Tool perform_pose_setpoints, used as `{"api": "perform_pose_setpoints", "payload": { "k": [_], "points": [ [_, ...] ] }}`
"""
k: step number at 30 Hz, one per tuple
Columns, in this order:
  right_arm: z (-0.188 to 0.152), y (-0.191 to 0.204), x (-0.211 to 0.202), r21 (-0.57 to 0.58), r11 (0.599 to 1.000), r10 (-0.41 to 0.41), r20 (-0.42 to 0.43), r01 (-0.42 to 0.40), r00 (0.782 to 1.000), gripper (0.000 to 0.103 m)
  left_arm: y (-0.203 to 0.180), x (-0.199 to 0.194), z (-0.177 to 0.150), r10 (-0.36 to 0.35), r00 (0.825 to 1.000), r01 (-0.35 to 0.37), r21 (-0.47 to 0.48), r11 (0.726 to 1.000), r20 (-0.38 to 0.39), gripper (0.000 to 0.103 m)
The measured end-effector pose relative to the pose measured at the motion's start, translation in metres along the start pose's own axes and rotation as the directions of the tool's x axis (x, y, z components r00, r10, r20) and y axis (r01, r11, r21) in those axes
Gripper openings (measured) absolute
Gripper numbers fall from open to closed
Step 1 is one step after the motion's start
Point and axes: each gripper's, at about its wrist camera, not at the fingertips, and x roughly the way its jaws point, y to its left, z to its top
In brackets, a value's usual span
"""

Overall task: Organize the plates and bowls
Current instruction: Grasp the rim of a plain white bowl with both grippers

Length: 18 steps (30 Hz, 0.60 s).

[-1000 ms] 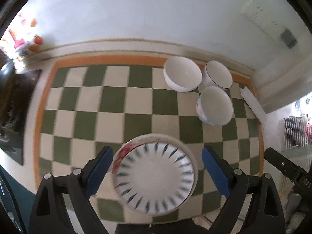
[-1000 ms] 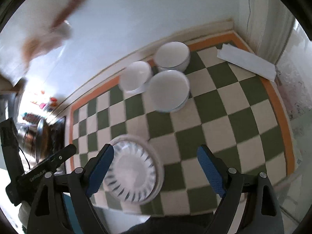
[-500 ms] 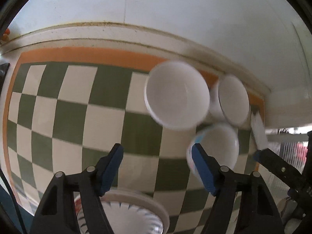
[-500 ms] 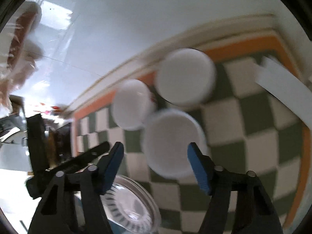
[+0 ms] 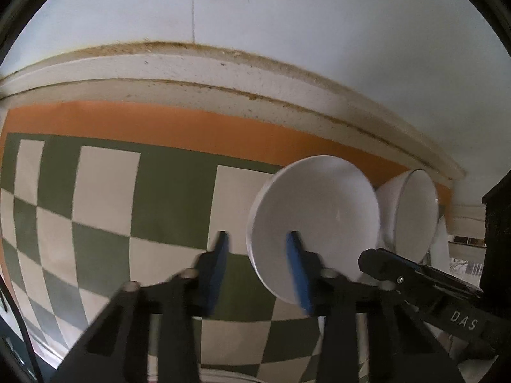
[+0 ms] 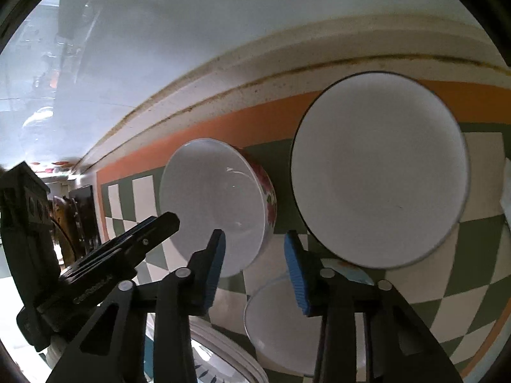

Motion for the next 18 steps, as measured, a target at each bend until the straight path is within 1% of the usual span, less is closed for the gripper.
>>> {"api": "perform_pose_setpoints", "payload": {
  "k": [1,3,5,7,12,18],
  "points": [
    [0.003,0.001,0.005,-0.001,1.000,-0.017,-0.003,0.017,1.000,0.031,0.001,0.006,0.002,0.001,1.000,-0.001,0.004,1.000,-0.018,0.013],
    [0.005,0.000,0.012,0.010,0.999,-0.039,-0.011,0.039,0.999,0.017,0.003,0.010,0.004,-0.001,1.000,0.001,0.007,1.000,-0.017,0.011],
    [0.005,0.000,0.017,0.015,0.998,-0.066,0.000,0.066,0.998,0.011,0.005,0.013,0.005,-0.002,1.000,0.002,0.014,1.000,-0.015,0.010],
    [0.003,0.000,0.017,0.021,0.998,-0.066,0.019,0.065,0.998,0.010,0.007,0.014,0.004,-0.010,1.000,0.010,0.018,1.000,-0.013,0.009],
    [-0.003,0.010,0.018,-0.020,0.995,-0.102,0.041,0.103,0.994,0.010,0.009,0.014,0.003,-0.001,1.000,0.001,0.029,1.000,-0.005,0.009],
    [-0.012,0.020,0.007,-0.046,0.994,-0.099,0.063,0.102,0.993,0.010,0.009,-0.009,-0.012,-0.005,0.999,0.003,0.032,0.999,0.036,0.009]
  ]
}}
